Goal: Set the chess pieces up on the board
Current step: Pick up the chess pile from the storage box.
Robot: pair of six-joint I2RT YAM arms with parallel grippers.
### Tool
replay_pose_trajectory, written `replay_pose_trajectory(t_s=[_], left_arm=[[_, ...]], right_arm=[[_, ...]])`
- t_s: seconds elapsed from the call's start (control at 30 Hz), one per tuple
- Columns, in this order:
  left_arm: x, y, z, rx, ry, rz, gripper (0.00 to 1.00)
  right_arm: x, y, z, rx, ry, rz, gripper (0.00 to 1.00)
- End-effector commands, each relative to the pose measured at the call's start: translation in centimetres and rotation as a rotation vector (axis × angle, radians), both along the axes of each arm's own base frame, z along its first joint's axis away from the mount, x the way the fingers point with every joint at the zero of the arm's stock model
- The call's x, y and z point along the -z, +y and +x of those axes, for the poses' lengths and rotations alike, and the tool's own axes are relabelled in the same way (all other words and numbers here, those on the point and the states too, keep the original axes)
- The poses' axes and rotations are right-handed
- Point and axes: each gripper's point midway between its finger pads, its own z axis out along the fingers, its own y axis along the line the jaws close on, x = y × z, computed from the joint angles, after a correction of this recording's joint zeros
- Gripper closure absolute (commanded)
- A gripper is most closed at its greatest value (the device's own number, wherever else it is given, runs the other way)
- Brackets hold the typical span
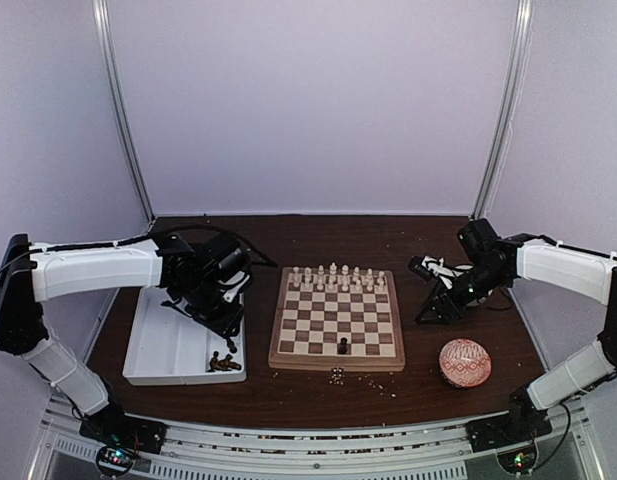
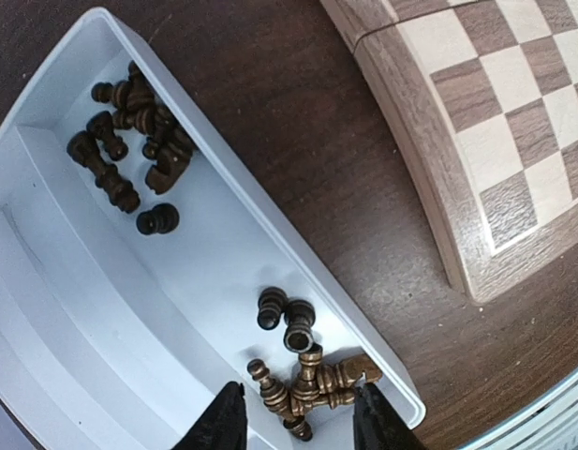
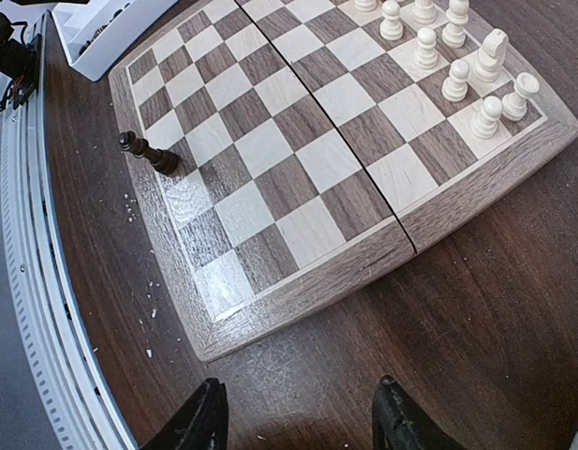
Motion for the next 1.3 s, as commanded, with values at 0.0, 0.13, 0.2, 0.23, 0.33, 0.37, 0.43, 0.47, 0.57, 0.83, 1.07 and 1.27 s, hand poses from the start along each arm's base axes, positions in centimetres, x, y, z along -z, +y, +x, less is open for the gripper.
replay_pose_trajectory(t_s=[0.0,0.13,0.2,0.23,0.33,0.37,0.43,0.47,0.57,0.83,1.07,1.27], left_arm=[[1.1,0.5,0.5,-0.047,0.012,0.014,0.60],[2.4,-0.1,0.2,-0.033,0.056,-0.001,0.65],[3.0,-0.3,0.3,-0.035,0.067,0.000,0.67],[3.3,-0.2,0.3,-0.042,0.074,0.009,0.70],[4.4,0.0,0.4,-0.059,0.105,0.029,0.77],[4.6,-0.1,0.3,-0.057,0.112,0.026,0.77],[4.8,-0.3,0.3,-0.058,0.114,0.019,0.77],[4.9,-0.3,0.4,-0.060,0.114,0.020,0.77],[5.1,-0.4,0.4,-0.062,0.120,0.018,0.78],[6.1,-0.1,0.1,-0.060,0.133,0.038,0.85],[6.3,0.5,-0.1,-0.060,0.134,0.063,0.81],[6.6,0.2,-0.6,-0.037,0.160,0.052,0.84]], right_arm=[[-0.6,0.2,0.5,-0.007,-0.018,0.000,0.47],[-0.5,0.1,0.5,-0.006,-0.021,-0.006,0.47],[-0.5,0.0,0.4,-0.005,-0.022,-0.007,0.47],[-0.5,0.0,0.5,-0.005,-0.023,-0.008,0.47],[-0.4,0.0,0.4,-0.006,-0.022,-0.012,0.47],[-0.4,0.0,0.5,-0.005,-0.024,-0.012,0.47],[-0.4,-0.1,0.5,-0.005,-0.023,-0.014,0.47],[-0.4,-0.1,0.5,-0.005,-0.022,-0.014,0.47],[-0.4,-0.1,0.5,-0.005,-0.022,-0.014,0.47],[-0.2,-0.1,0.5,-0.005,-0.018,-0.017,0.47],[-0.2,-0.1,0.5,-0.005,-0.016,-0.019,0.47],[-0.1,-0.1,0.5,-0.005,-0.009,-0.020,0.47]])
